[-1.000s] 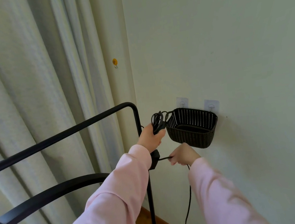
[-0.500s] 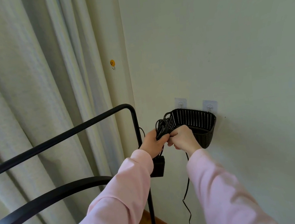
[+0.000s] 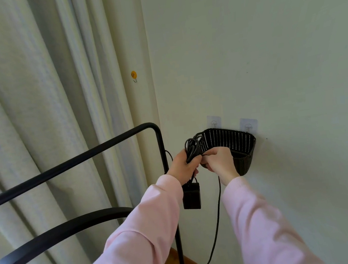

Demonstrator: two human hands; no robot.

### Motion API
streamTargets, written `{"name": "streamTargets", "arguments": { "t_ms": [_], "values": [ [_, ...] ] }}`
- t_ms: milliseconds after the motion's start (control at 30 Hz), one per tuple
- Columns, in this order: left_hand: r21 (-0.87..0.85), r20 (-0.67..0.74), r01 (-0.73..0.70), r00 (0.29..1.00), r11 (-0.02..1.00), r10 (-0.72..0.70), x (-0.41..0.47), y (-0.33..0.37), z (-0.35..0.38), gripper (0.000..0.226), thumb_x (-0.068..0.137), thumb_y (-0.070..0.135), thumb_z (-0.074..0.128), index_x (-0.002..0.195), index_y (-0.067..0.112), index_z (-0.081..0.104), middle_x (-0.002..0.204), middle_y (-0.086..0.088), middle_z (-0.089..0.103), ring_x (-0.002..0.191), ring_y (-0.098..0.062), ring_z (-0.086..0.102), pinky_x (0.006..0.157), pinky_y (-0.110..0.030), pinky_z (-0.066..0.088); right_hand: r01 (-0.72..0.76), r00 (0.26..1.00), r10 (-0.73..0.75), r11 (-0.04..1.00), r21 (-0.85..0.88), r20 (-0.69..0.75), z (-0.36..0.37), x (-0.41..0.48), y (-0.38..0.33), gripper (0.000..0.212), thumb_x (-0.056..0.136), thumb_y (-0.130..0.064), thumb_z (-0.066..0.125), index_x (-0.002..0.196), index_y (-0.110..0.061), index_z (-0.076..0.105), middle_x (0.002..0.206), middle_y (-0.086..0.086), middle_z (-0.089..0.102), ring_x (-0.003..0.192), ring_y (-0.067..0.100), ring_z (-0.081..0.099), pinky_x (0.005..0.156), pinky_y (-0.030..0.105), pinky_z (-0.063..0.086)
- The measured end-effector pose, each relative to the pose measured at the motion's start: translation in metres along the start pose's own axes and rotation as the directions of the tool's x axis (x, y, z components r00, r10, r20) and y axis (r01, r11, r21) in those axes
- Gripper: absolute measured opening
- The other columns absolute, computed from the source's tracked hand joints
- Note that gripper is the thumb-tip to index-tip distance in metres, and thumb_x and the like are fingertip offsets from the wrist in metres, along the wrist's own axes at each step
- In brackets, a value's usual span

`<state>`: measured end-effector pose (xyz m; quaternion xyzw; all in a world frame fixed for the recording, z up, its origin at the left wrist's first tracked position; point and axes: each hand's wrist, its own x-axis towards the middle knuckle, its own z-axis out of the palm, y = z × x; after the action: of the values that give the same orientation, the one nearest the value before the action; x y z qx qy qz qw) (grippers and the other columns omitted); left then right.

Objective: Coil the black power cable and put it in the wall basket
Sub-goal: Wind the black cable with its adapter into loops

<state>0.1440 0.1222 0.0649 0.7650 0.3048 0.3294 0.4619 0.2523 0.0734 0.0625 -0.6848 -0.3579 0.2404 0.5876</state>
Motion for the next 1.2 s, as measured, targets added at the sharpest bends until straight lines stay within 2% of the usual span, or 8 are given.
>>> {"name": "streamTargets", "arguments": {
  "t_ms": [233, 433, 500, 567, 700, 900, 1067, 1200],
  "values": [
    [-0.094, -0.039, 0.028, 0.999, 0.995, -0.032, 0.000, 0.000, 0.002, 0.010, 0.092, 0.014, 0.049, 0.084, 0.009, 0.045, 0.062, -0.004, 0.047, 0.049, -0.016, 0.047, 0.054, -0.027, 0.048, -0.062, 0.977, 0.050, 0.997, -0.053, -0.207, 0.003, 0.007, 0.002, 0.025, 0.084, 0.003, 0.052, 0.107, -0.001, 0.061, 0.097, 0.010, 0.059, 0.094, 0.025, 0.059, 0.084, 0.035, 0.052],
    [-0.157, -0.117, 0.018, 0.992, 0.987, -0.037, 0.001, 0.000, -0.003, 0.014, 0.092, 0.015, 0.048, 0.082, 0.005, 0.048, 0.060, -0.005, 0.049, 0.041, -0.007, 0.049, 0.048, -0.017, 0.049, -0.022, 0.978, -0.001, 0.994, -0.106, -0.209, -0.004, 0.005, 0.009, 0.025, 0.080, -0.016, 0.068, 0.068, 0.006, 0.067, 0.061, 0.010, 0.056, 0.062, 0.022, 0.052, 0.062, 0.029, 0.043],
    [-0.192, -0.121, 0.024, 0.992, 0.981, -0.048, 0.001, -0.001, -0.003, 0.011, 0.092, 0.014, 0.049, 0.084, 0.006, 0.049, 0.061, -0.004, 0.050, 0.042, -0.008, 0.048, 0.050, -0.021, 0.050, -0.017, 0.984, 0.016, 1.000, -0.008, -0.176, -0.006, 0.005, 0.008, 0.028, 0.081, -0.017, 0.068, 0.059, 0.001, 0.062, 0.059, 0.009, 0.057, 0.056, 0.018, 0.049, 0.054, 0.024, 0.041],
    [-0.196, -0.129, 0.015, 0.991, 0.980, -0.041, 0.000, -0.001, -0.002, 0.011, 0.092, 0.013, 0.049, 0.084, 0.006, 0.050, 0.062, -0.004, 0.050, 0.044, -0.009, 0.048, 0.051, -0.023, 0.050, -0.088, 0.992, 0.109, 0.957, 0.275, -0.061, -0.008, 0.005, 0.003, 0.022, 0.084, -0.008, 0.065, 0.062, -0.004, 0.061, 0.062, 0.006, 0.058, 0.052, 0.012, 0.045, 0.040, 0.016, 0.037],
    [-0.152, -0.123, 0.022, 0.992, 0.988, -0.041, -0.001, -0.005, -0.001, 0.012, 0.090, 0.015, 0.051, 0.083, 0.005, 0.053, 0.063, -0.006, 0.053, 0.049, -0.015, 0.051, 0.063, -0.034, 0.052, -0.239, 0.970, 0.194, 0.677, 0.696, 0.145, -0.011, 0.006, -0.009, 0.015, 0.087, 0.008, 0.052, 0.079, 0.000, 0.060, 0.073, 0.009, 0.057, 0.061, 0.011, 0.051, 0.041, 0.012, 0.045],
    [-0.071, -0.057, 0.012, 0.998, 0.997, -0.016, -0.002, -0.001, 0.002, 0.016, 0.088, 0.014, 0.054, 0.073, 0.013, 0.051, 0.057, -0.004, 0.054, 0.050, -0.014, 0.052, 0.061, -0.027, 0.049, -0.222, 0.975, 0.115, 0.536, 0.814, 0.190, -0.004, 0.009, -0.017, 0.021, 0.089, 0.010, 0.040, 0.082, 0.003, 0.058, 0.076, 0.014, 0.062, 0.072, 0.021, 0.062, 0.076, 0.031, 0.052],
    [-0.041, -0.013, 0.021, 1.000, 0.999, -0.021, -0.002, -0.001, 0.002, 0.013, 0.086, 0.011, 0.056, 0.075, 0.017, 0.051, 0.058, -0.002, 0.053, 0.047, -0.009, 0.050, 0.048, -0.012, 0.044, -0.208, 0.977, 0.077, 0.561, 0.801, 0.199, 0.002, 0.010, -0.022, 0.026, 0.088, 0.009, 0.039, 0.072, 0.000, 0.058, 0.068, 0.012, 0.060, 0.061, 0.018, 0.062, 0.068, 0.030, 0.050],
    [-0.024, 0.012, -0.003, 1.000, 1.000, 0.003, -0.002, -0.001, 0.002, 0.006, 0.083, 0.009, 0.059, 0.087, 0.007, 0.056, 0.064, -0.002, 0.057, 0.054, -0.011, 0.054, 0.055, -0.015, 0.048, -0.210, 0.977, 0.102, 0.619, 0.757, 0.188, 0.006, 0.010, -0.023, 0.026, 0.088, 0.001, 0.042, 0.069, -0.006, 0.058, 0.060, 0.006, 0.062, 0.062, 0.019, 0.057, 0.061, 0.033, 0.043]
  ]
}}
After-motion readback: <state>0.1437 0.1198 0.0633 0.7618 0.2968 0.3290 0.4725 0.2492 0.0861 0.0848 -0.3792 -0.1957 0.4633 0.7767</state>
